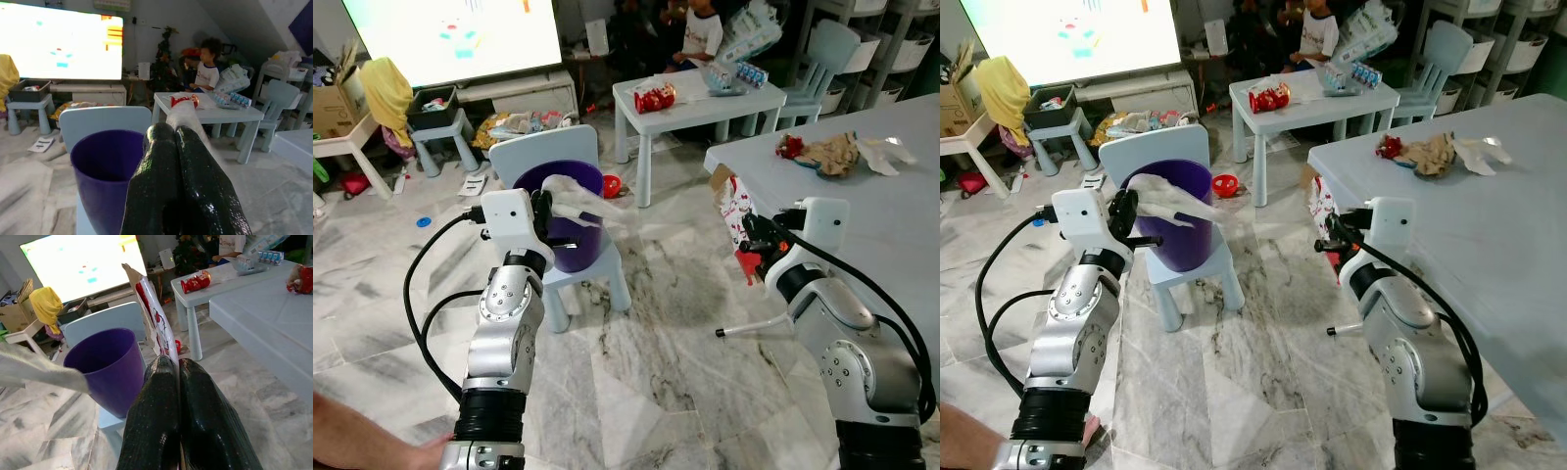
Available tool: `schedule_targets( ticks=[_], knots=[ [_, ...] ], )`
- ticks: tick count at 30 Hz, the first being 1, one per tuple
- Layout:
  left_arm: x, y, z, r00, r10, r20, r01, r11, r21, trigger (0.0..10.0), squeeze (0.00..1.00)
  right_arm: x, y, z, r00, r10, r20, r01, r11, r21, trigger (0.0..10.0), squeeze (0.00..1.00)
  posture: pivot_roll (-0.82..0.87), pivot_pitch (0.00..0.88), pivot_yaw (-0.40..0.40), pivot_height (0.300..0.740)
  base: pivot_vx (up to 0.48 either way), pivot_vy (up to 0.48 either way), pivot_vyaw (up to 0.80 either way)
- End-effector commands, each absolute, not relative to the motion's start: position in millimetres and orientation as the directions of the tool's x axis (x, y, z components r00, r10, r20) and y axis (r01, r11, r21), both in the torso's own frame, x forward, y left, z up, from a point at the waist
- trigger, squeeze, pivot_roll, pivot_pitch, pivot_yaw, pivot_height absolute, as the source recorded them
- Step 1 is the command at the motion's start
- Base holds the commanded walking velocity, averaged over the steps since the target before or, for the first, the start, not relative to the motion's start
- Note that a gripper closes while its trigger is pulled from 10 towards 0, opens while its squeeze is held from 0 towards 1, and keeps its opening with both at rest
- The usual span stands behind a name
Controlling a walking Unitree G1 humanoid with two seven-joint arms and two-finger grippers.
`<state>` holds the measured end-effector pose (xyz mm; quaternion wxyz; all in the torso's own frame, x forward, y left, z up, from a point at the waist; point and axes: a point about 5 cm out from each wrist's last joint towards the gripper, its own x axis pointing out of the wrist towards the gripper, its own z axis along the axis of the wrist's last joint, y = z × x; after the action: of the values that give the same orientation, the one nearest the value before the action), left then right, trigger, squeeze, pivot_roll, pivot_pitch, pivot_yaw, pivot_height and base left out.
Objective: Picking trash to rubbish bin
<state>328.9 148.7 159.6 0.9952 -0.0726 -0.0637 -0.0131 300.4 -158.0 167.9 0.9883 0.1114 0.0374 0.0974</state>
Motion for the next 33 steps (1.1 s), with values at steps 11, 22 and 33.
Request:
schedule_targets(
  ticks=[11, 22, 33],
  knots=[
    [331.1, 141.7, 161.7, 0.990, -0.044, 0.131, 0.063, 0.987, -0.145, 0.0, 0.00, 299.7, -158.9, 173.0, 0.978, 0.205, -0.034, -0.193, 0.958, 0.213, 0.0, 0.00, -0.08, 0.000, 0.044, 0.740, 0.480, 0.000, 0.47],
    [332.0, 140.3, 160.4, 0.991, -0.051, 0.124, 0.068, 0.987, -0.144, 0.0, 0.00, 300.0, -157.0, 171.4, 0.976, 0.213, -0.038, -0.201, 0.957, 0.210, 0.0, 0.00, -0.08, 0.000, 0.045, 0.740, 0.480, 0.000, 0.66],
    [332.7, 141.1, 159.3, 0.992, -0.053, 0.117, 0.070, 0.988, -0.141, 0.0, 0.00, 301.5, -156.8, 171.3, 0.978, 0.207, -0.034, -0.194, 0.955, 0.223, 0.0, 0.00, -0.07, 0.000, 0.045, 0.740, 0.474, 0.000, 0.07]
  ],
)
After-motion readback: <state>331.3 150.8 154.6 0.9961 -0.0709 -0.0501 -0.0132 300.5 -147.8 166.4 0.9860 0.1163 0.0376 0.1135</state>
